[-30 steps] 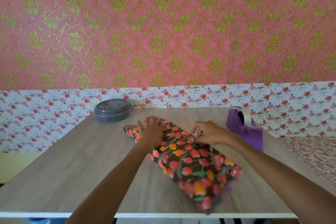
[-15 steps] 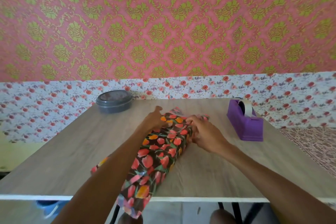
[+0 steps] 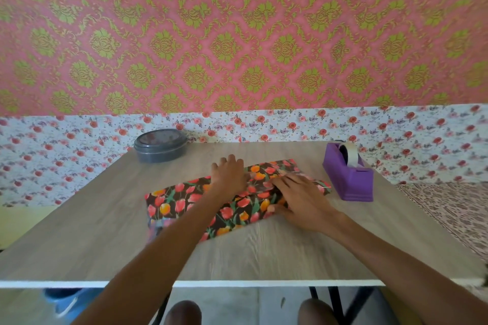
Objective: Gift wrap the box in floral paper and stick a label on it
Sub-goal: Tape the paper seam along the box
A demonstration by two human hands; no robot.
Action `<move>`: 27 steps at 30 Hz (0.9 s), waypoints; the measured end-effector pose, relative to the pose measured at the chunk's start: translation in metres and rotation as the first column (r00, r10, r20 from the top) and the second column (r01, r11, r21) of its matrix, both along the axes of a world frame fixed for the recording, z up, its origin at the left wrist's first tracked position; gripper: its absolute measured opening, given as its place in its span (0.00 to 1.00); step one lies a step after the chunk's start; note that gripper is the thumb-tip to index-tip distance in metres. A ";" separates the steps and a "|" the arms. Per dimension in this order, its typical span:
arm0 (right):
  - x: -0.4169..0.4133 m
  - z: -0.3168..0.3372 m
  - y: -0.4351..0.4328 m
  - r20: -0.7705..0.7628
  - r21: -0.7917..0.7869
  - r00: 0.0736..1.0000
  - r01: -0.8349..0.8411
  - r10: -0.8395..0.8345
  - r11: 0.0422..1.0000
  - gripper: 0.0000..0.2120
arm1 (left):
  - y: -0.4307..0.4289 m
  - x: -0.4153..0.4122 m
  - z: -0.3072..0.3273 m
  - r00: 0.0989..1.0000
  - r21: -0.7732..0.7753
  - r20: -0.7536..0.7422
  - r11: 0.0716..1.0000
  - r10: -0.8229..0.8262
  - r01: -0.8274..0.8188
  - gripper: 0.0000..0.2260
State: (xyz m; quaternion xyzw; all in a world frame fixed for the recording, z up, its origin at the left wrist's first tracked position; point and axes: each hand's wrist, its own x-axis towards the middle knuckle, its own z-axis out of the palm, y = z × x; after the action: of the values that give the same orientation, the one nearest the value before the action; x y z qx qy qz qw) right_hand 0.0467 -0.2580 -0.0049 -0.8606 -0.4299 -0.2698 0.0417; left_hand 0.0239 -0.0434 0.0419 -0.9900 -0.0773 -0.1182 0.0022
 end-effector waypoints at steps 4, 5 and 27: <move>-0.003 -0.004 0.001 0.053 0.030 0.993 0.103 -0.105 0.994 0.36 | 0.005 -0.029 0.007 0.944 -0.101 -0.224 0.969 -0.243 0.226 0.20; -0.002 -0.004 0.001 0.060 0.033 0.990 0.122 -0.124 0.992 0.38 | 0.009 -0.038 0.007 0.923 -0.149 -0.265 0.957 -0.279 0.247 0.22; -0.002 0.011 -0.038 -0.192 0.076 0.975 0.125 -0.108 0.989 0.32 | -0.003 -0.064 -0.038 0.922 0.118 0.236 0.951 -0.307 0.286 0.17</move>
State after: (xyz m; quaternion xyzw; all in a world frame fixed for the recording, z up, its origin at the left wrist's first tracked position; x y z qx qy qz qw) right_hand 0.0448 -0.2960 0.0058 -0.9033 -0.3606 -0.2081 0.1036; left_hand -0.0404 -0.0461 0.0039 -0.9662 0.0786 -0.2450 0.0149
